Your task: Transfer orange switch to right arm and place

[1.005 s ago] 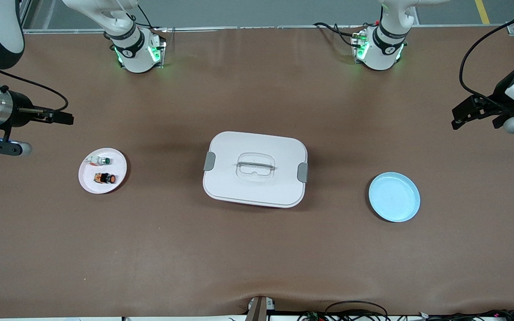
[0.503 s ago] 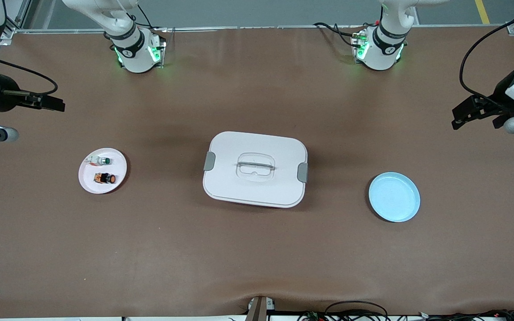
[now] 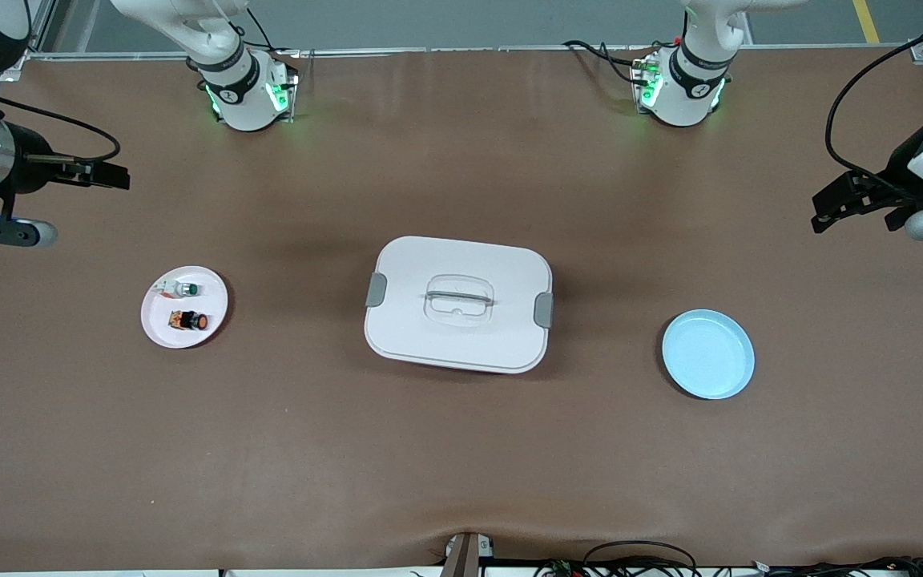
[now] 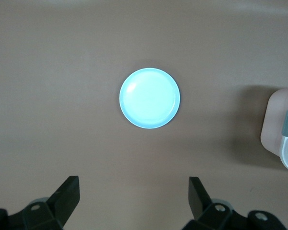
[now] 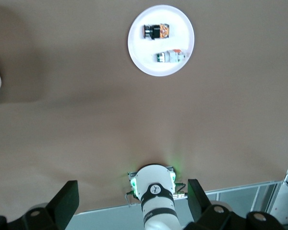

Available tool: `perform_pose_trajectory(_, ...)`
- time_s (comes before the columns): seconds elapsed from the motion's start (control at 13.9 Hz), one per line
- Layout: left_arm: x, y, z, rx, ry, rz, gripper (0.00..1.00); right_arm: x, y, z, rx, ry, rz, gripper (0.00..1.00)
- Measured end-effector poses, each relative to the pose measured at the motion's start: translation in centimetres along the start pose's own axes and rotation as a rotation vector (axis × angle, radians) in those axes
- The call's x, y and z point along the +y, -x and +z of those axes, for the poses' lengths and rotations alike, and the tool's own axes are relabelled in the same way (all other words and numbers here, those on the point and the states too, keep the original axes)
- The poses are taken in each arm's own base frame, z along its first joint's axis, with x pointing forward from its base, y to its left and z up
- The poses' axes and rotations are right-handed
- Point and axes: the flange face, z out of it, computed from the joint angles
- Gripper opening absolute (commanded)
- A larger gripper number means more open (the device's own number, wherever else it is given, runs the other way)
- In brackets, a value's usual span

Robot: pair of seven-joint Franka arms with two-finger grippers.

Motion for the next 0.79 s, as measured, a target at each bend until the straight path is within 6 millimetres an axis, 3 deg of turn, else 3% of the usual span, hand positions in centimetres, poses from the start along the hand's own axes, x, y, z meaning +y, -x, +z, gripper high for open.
perform_pose_trajectory(0.36, 0.0, 0.0, 0.0, 0.000, 0.000, 0.000, 1.00, -0.6, -0.2, -0.3, 0.032, 0.009, -0.018, 1.00)
perform_pose_trajectory(0.79, 0.0, 0.0, 0.0, 0.000, 0.000, -0.001, 1.00, 1.0, -0.1, -1.2, 0.115, -0.021, -0.055, 1.00)
